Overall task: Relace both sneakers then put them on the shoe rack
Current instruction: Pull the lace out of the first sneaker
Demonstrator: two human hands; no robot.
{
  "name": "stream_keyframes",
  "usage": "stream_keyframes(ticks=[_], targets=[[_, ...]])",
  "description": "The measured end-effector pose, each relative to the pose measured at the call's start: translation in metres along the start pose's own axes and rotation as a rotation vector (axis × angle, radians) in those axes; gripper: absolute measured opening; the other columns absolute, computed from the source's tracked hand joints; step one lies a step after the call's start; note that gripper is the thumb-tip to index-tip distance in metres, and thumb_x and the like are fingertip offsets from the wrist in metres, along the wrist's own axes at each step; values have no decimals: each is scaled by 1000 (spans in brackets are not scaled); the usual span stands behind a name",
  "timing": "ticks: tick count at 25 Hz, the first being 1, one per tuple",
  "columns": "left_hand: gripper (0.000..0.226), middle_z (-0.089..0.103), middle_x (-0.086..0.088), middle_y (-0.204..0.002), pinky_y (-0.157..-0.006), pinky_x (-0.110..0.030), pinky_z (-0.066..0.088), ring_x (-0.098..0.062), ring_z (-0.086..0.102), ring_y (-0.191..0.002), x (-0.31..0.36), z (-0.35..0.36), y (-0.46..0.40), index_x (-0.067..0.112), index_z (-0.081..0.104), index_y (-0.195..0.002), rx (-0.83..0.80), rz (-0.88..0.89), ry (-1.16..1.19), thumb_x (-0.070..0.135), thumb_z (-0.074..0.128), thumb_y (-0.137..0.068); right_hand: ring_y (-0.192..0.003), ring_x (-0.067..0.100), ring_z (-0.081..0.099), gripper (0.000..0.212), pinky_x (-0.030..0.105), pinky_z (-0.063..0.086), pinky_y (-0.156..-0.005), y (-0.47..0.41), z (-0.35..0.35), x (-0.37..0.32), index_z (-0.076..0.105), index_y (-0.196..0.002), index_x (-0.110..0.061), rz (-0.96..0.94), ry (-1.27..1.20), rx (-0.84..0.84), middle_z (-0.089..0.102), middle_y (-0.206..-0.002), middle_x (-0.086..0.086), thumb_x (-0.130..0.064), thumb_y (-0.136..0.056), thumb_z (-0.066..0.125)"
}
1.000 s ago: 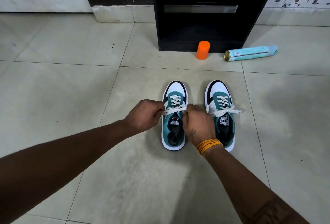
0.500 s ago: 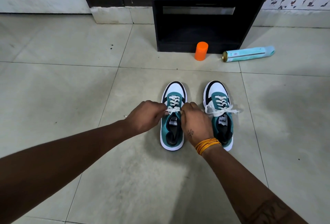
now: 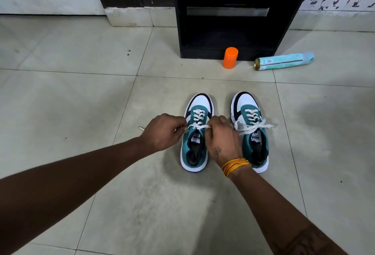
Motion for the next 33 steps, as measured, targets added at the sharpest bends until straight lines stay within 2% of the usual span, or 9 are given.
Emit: stream_keyframes(ticks=[4, 7, 8, 12, 17, 23, 25, 29, 33], targets=[[8, 69, 10, -77, -63, -31, 52, -8, 58, -62, 16, -6, -4, 20, 69, -90, 114, 4, 141, 13, 70, -86, -82, 40, 63, 25, 45, 55, -67, 0, -7, 1, 57, -114, -17, 178, -114, 95, 56, -109, 11, -17, -89, 58], [9, 73, 9, -76, -67, -30, 55, -9, 66, -68, 30, -2, -9, 23, 74, -83, 75, -62, 166, 23, 66, -80, -94, 29, 59, 21, 36, 54, -69, -3, -16, -9, 73, -90, -15, 96, -67, 170, 58, -106, 5, -27, -81, 58], [13, 73, 9, -76, -67, -30, 55, -10, 67, -69, 31, -1, -11, 24, 75, -82, 73, -97, 168, 27, 63, -78, -94, 28, 59, 23, 35, 53, -71, -5, -17, -12, 73, -87, -15, 32, -87, 166, 61, -102, 5, -28, -83, 55], [16, 70, 12, -71, -64, -28, 53, -12, 67, -68, 33, 1, -14, 27, 73, -77, 65, -203, 171, 34, 59, -71, -88, 33, 68, 20, 42, 56, -73, -10, -10, -15, 67, -107, -20, -79, -175, -25, 72, -96, 7, -21, -90, 56], [14, 68, 8, -71, -60, -29, 46, -18, 63, -68, 41, 4, -19, 23, 65, -73, 34, -185, 91, 34, 57, -69, -85, 33, 69, 19, 45, 58, -74, -11, -8, -15, 73, -97, -18, -50, -201, -35, 71, -94, 8, -16, -82, 62], [13, 68, 11, -66, -63, -22, 46, -2, 59, -61, 37, 11, -15, 22, 69, -67, 150, -463, 461, 16, 72, -78, -72, 32, 66, 8, 41, 55, -62, -7, -4, -14, 72, -92, -17, -138, -161, 47, 66, -90, 6, -16, -86, 66], [15, 68, 9, -66, -66, -28, 50, -4, 59, -62, 36, 12, -12, 21, 70, -68, 161, -523, 551, 12, 71, -80, -71, 33, 65, 7, 40, 53, -61, -7, 0, -13, 66, -93, -18, -136, -109, 38, 63, -97, 5, -21, -89, 62], [12, 72, 11, -76, -74, -24, 53, -2, 66, -69, 34, 10, -10, 25, 75, -82, 114, -362, 487, 13, 77, -82, -76, 20, 58, 2, 35, 44, -65, -6, 6, -4, 61, -90, -18, 20, -338, 48, 63, -94, 1, -18, -89, 62], [10, 74, 8, -75, -75, -29, 54, -7, 67, -71, 28, 8, -15, 22, 78, -84, 80, -314, 481, 13, 84, -82, -79, 18, 61, 10, 34, 50, -68, -7, -1, -3, 63, -103, -23, -146, -316, 39, 63, -98, -3, -23, -92, 62]])
Point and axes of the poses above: each hand's wrist, its own y-axis away from the middle knuckle, its own z-axis out of the palm, x = y × z, the point moved 1 cm from there along -y, towards the middle knuckle
